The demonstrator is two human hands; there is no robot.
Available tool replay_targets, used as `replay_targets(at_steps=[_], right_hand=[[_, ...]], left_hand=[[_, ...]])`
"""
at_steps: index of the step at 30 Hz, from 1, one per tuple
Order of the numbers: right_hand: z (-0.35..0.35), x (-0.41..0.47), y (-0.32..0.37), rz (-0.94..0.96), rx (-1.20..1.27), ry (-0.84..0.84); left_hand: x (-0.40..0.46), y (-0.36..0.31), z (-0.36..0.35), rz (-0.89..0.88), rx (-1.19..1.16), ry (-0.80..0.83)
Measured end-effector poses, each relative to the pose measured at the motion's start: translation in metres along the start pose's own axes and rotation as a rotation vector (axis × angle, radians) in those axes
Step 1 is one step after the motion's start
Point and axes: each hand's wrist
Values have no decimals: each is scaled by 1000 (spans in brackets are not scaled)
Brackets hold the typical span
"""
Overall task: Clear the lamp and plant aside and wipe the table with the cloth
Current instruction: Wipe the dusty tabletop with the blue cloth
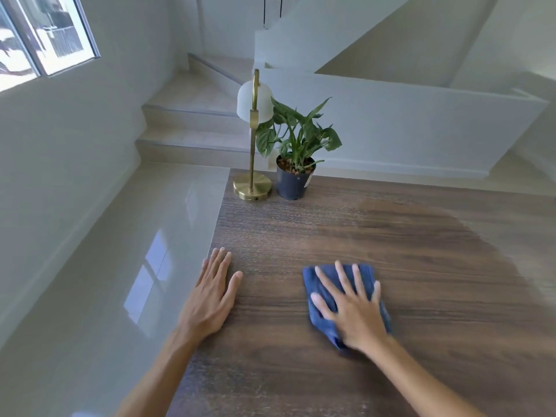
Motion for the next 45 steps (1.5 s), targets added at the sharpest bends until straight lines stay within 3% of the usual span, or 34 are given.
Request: replay_targets(at_steps=[2, 5, 8, 11, 13, 15, 18, 20, 22, 25, 28, 30, 34, 38, 41, 45], right_hand=[[10, 63, 23, -56, 147, 44], [16, 113, 100, 117, 155, -1], [8, 73, 146, 308, 149, -68], [-8, -19, 128, 466, 152, -156], [-19, -63, 74, 371, 96, -169], [-19, -73, 10, 148, 60, -114], [-5, -23, -62, -176, 97, -20], [6, 38, -74, -285, 167, -2], [14, 107, -53, -231, 185, -25], [14, 165, 25, 0, 183, -50], [12, 135, 92, 291, 195, -81], [6, 86, 82, 366, 234, -107], [-1, 30, -19, 214, 168, -117], [18, 103, -107, -105, 135, -28], [23, 186, -94, -88, 186, -21], [17, 202, -6, 178, 201, -73]], left_hand=[[0, 1, -2, 17, -15, -1], [3, 2, -1, 55, -102, -15], [4, -1, 9, 92, -275, 3], [8, -4, 10, 19, -135, 42], [15, -10, 5, -35, -24, 41], [21, -17, 0, -18, 2, 45], [21, -27, -6, -10, 59, 8], [22, -26, -8, -6, 75, 0], [30, -22, -9, 12, 63, -3], [45, -15, -11, 42, 68, -40], [52, -11, -6, 38, 74, -42], [61, -13, -3, -16, 122, 8], [82, -25, -2, -77, 282, 55], [88, -50, -18, -65, 268, 50], [94, -64, -31, -47, 229, 18], [116, -63, -35, 23, 147, -11]])
Point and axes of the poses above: each hand's wrist, its own x-axis towards the middle knuckle, its own z-axis out of the back of the hand, y = z × x, and after that the axes turned 12 degrees about z, right-handed
